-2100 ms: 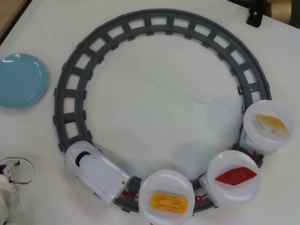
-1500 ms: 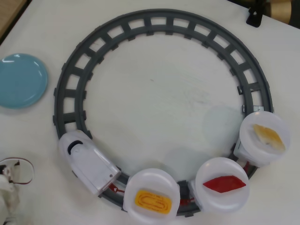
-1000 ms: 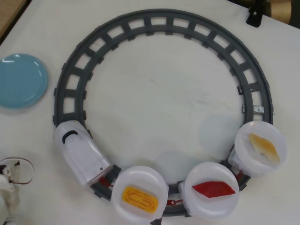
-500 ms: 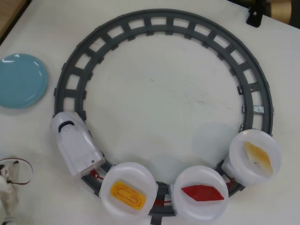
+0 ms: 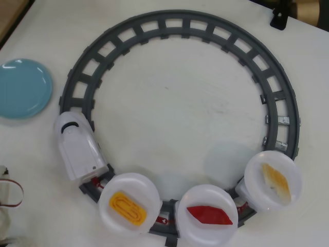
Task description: Pick up the sushi from the Shinkansen and put it on the blue dish
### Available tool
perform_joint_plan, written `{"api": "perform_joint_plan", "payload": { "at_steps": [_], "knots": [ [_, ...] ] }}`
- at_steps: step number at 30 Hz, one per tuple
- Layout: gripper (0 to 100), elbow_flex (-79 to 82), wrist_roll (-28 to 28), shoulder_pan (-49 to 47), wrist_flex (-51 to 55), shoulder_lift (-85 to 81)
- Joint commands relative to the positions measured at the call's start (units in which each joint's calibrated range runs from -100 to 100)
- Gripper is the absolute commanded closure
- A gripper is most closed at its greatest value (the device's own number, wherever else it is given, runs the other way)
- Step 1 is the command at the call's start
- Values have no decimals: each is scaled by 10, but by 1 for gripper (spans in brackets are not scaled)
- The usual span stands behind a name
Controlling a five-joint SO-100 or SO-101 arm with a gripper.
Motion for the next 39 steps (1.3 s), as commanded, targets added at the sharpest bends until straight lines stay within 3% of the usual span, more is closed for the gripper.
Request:
{"api": "perform_joint_plan", "payload": {
  "at_steps": [1,7,14,20,27,31,35,39],
  "knots": [
    [96,-92,-2,6,-5,88],
    [97,-265,-3,7,-2,280],
    [97,-450,-3,82,3,455],
    [96,-583,-3,133,74,577],
    [95,-729,-39,175,162,670],
    [85,-794,-44,177,250,706],
    [83,-817,-47,179,256,721],
    [83,-810,-90,192,256,726]
  ]
}}
